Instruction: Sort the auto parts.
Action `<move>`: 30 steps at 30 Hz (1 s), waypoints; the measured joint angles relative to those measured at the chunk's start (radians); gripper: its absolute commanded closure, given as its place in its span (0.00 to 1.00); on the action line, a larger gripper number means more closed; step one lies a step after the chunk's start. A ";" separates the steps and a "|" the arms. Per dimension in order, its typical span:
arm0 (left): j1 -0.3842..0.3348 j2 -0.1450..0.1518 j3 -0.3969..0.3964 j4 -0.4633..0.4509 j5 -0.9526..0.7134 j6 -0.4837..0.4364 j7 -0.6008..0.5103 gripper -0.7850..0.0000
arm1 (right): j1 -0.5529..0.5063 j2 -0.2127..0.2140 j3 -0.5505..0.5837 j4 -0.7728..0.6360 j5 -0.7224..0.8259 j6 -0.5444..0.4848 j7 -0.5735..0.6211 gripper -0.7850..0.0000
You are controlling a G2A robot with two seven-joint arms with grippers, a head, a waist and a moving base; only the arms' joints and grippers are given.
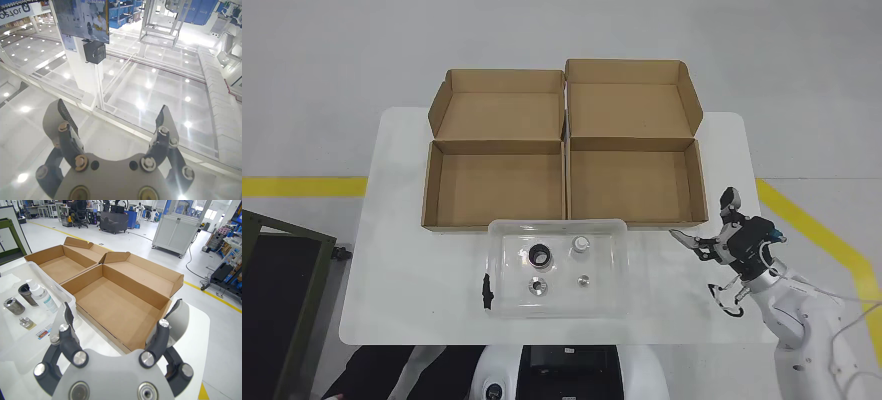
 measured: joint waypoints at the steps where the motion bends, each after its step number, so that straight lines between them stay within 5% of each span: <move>1: 0.000 0.000 0.000 0.000 0.000 0.000 0.000 0.00 | 0.000 0.001 -0.009 -0.016 -0.014 0.002 0.008 0.00; 6: 0.000 0.000 0.000 0.000 0.000 0.000 0.000 0.00 | -0.009 0.007 -0.048 -0.076 -0.043 -0.020 0.047 0.00; 19: 0.000 0.000 0.000 0.000 0.000 0.000 0.000 0.00 | 0.001 0.019 -0.251 -0.237 0.099 -0.171 0.413 0.00; 30: 0.000 0.000 0.000 0.000 0.000 0.000 0.000 0.00 | 0.129 0.018 -0.447 -0.205 0.082 -0.131 0.557 0.00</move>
